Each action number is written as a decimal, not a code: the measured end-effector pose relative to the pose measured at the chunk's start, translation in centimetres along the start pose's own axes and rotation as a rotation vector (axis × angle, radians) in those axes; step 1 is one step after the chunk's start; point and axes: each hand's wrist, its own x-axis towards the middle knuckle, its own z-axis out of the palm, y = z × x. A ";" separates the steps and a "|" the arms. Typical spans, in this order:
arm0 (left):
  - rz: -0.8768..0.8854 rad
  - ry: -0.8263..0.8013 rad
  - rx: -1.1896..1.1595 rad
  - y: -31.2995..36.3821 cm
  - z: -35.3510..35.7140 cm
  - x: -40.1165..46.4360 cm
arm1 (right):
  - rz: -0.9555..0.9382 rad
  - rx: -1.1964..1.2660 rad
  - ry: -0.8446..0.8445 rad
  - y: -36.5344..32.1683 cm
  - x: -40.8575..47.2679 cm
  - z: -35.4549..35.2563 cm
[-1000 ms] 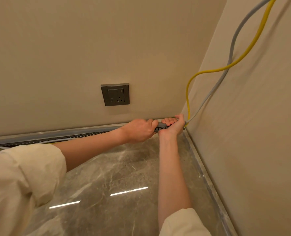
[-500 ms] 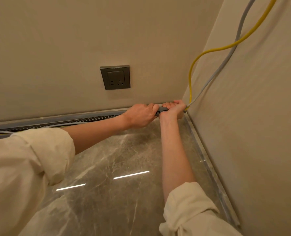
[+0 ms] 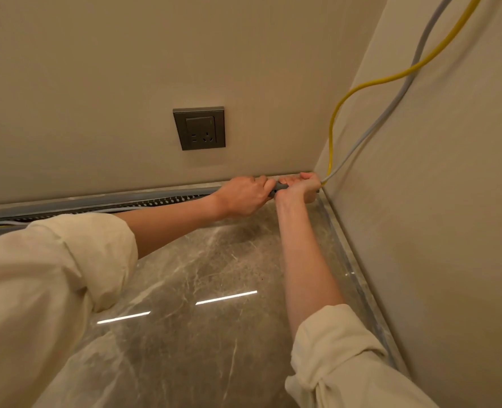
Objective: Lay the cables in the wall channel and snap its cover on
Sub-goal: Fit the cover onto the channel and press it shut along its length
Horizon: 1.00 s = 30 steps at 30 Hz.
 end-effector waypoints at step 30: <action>-0.485 -0.257 -0.181 -10.6 1.2 -17.2 | 0.200 -0.202 -0.229 -0.1 3.3 -3.2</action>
